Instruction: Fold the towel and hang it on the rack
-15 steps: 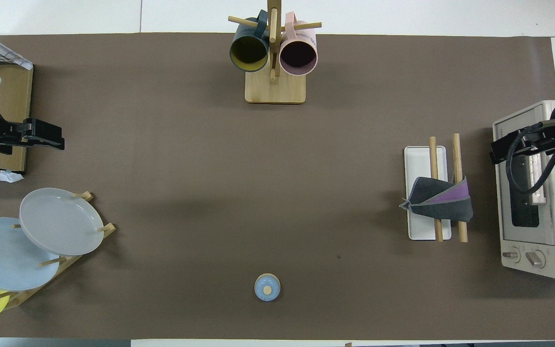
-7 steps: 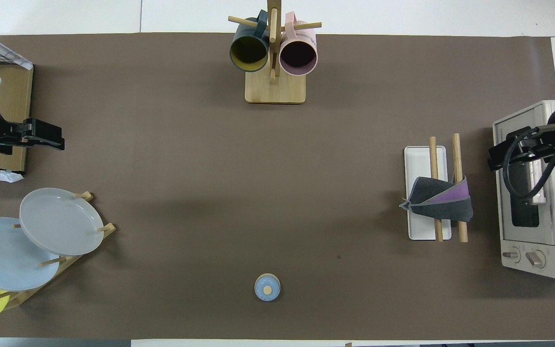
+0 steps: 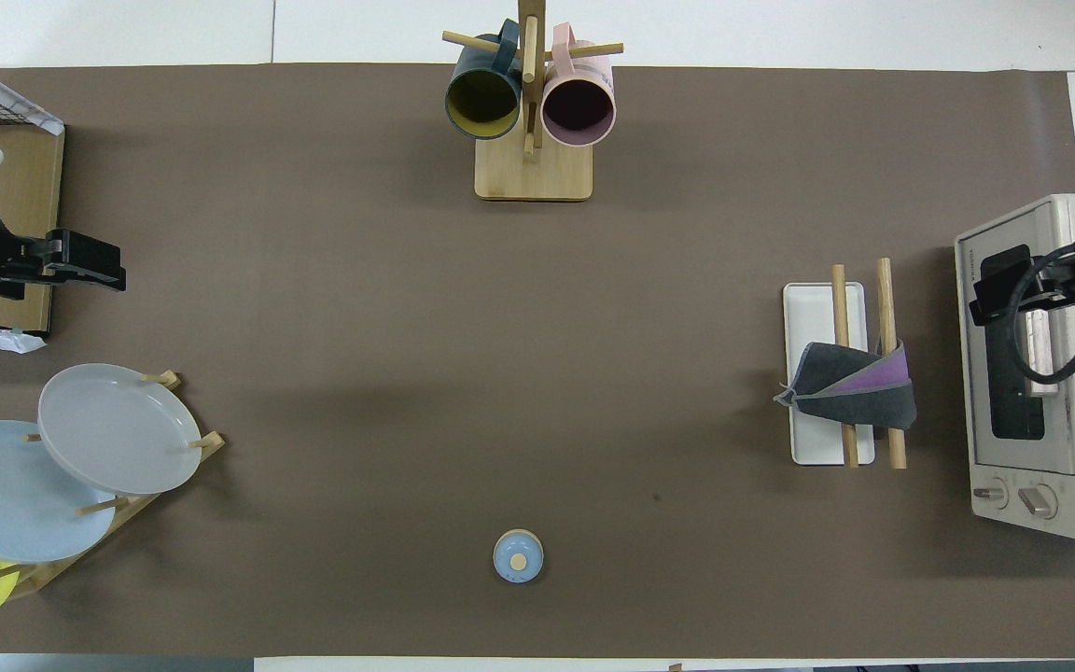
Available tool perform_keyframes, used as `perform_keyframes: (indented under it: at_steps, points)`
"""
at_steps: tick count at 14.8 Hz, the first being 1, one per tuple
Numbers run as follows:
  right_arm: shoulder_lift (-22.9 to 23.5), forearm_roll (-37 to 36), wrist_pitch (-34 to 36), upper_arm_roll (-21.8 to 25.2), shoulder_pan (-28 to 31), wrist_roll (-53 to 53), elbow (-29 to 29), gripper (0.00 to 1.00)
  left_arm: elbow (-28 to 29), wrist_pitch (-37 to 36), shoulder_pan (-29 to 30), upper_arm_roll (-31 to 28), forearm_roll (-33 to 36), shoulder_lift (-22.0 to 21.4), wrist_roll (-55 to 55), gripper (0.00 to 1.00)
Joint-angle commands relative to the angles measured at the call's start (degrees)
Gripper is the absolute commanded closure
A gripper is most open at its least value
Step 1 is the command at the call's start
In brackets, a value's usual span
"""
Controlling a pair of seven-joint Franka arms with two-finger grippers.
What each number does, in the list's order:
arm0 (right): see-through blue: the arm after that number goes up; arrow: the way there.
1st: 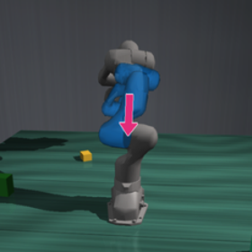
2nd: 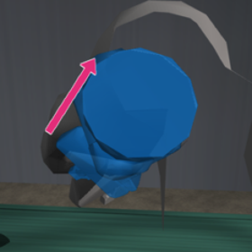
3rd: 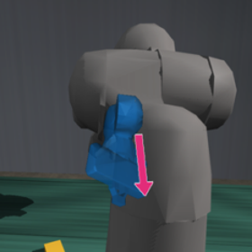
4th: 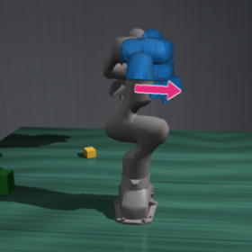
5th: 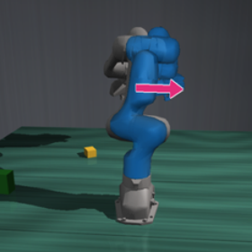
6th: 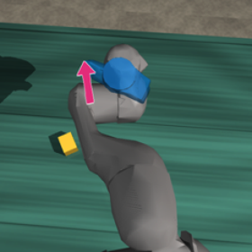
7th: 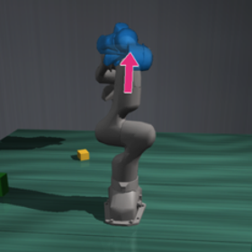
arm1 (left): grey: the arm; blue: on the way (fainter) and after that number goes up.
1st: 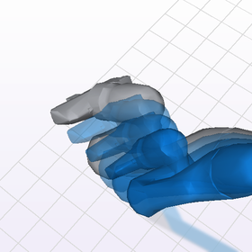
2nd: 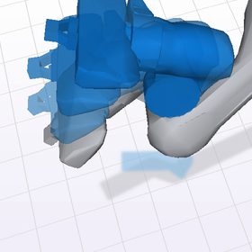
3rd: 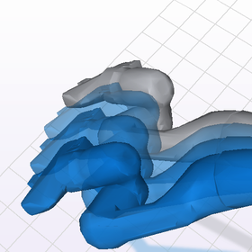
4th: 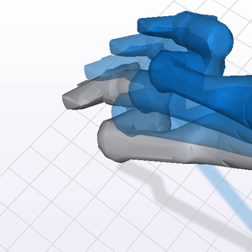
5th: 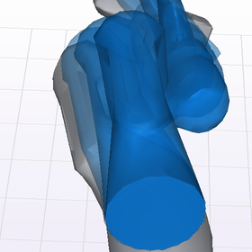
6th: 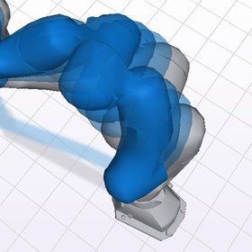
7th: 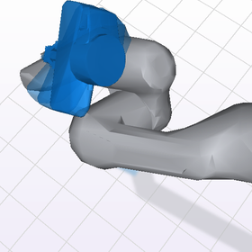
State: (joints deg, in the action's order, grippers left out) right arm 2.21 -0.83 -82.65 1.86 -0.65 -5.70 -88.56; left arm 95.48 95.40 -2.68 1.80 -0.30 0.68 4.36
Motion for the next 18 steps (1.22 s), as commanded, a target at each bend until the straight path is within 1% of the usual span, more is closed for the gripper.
perform_keyframes:
  at_steps: [1, 5, 7, 13, 18]
  points:
    - [-0.45, -0.04, -0.67, -0.46, 0.48, 1.22, -0.13, 0.0, 0.14, -0.39, -0.22, -0.3, 1.18, -0.68, -0.06, 0.0]
    - [-0.36, 0.57, -1.64, -0.54, 0.47, 1.56, 0.14, 0.0, 0.14, -0.39, -0.22, -0.3, 1.18, -0.68, -0.06, 0.0]
    - [-0.36, -0.05, -1.82, -0.54, 0.3, 2.09, 1.45, 0.0, 0.14, -0.39, -0.22, -0.3, 1.18, -0.68, -0.06, 0.0]
    - [-2.03, 0.66, -1.29, -0.72, 0.39, 2.18, 0.14, 0.0, 0.14, -0.39, -0.22, -0.3, 1.18, -0.68, -0.06, 0.0]
    - [-2.12, 0.48, -2.08, -0.89, -0.31, 2.18, -0.12, 0.0, 0.14, -0.39, -0.22, -0.3, 1.18, -0.68, -0.06, 0.0]
